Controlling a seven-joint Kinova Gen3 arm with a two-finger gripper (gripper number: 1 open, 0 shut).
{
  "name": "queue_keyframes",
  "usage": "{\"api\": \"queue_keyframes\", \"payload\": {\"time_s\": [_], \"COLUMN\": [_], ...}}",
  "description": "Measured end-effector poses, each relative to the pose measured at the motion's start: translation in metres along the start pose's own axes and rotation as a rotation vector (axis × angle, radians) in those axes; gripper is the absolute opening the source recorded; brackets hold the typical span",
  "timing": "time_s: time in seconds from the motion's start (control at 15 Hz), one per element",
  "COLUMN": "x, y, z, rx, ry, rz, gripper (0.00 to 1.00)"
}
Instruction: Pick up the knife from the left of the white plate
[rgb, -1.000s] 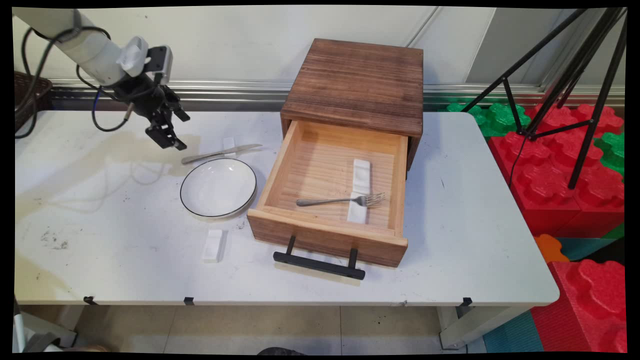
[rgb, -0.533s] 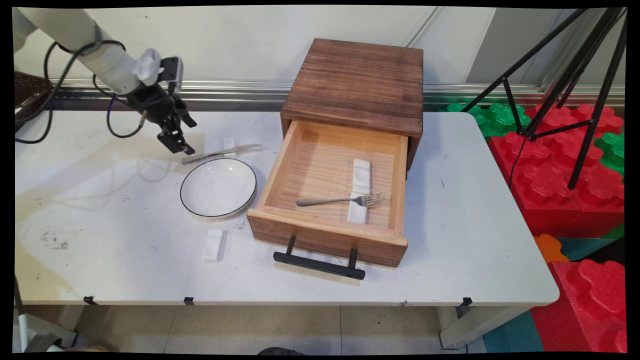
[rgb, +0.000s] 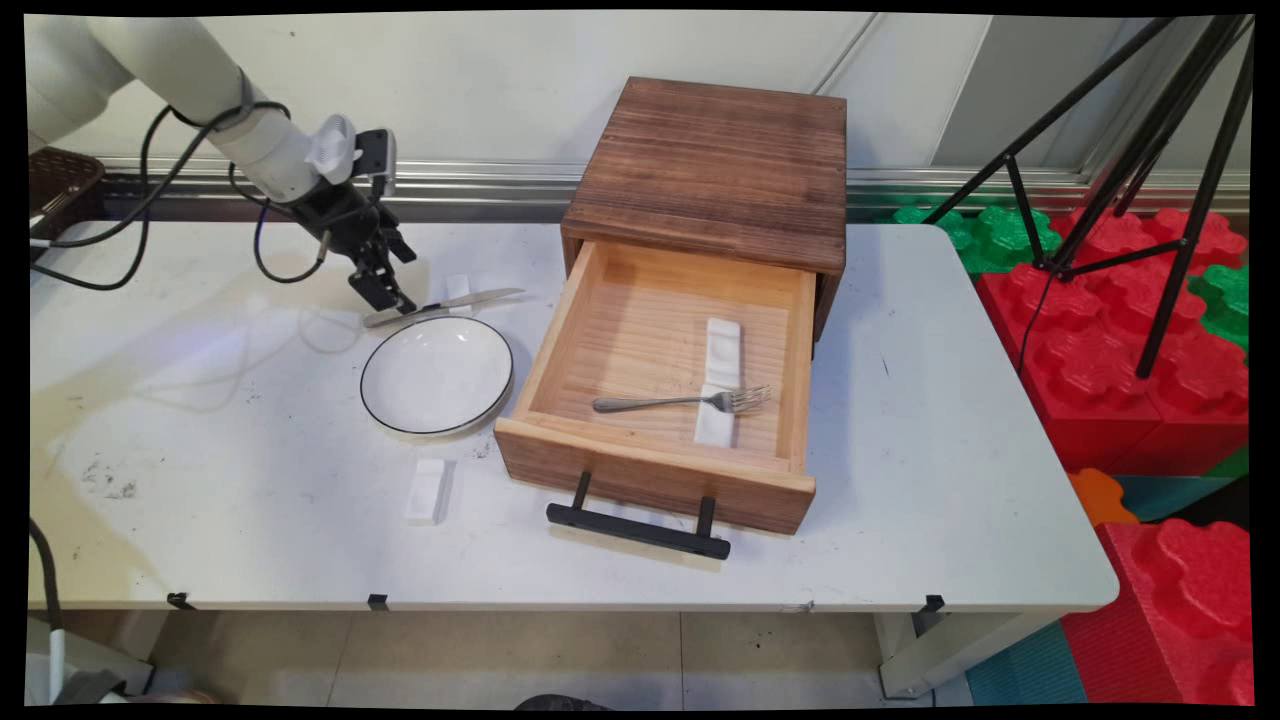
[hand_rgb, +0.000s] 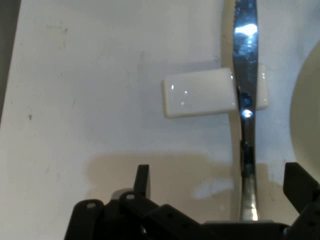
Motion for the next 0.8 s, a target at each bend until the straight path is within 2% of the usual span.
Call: {"api": "queue_keyframes", "payload": {"time_s": [0.8], "x": [0.006], "y": [-0.007], "z": [0.026], "rx": [-0.025], "ry": [0.0], "rz": [-0.032], "gripper": [1.0]}}
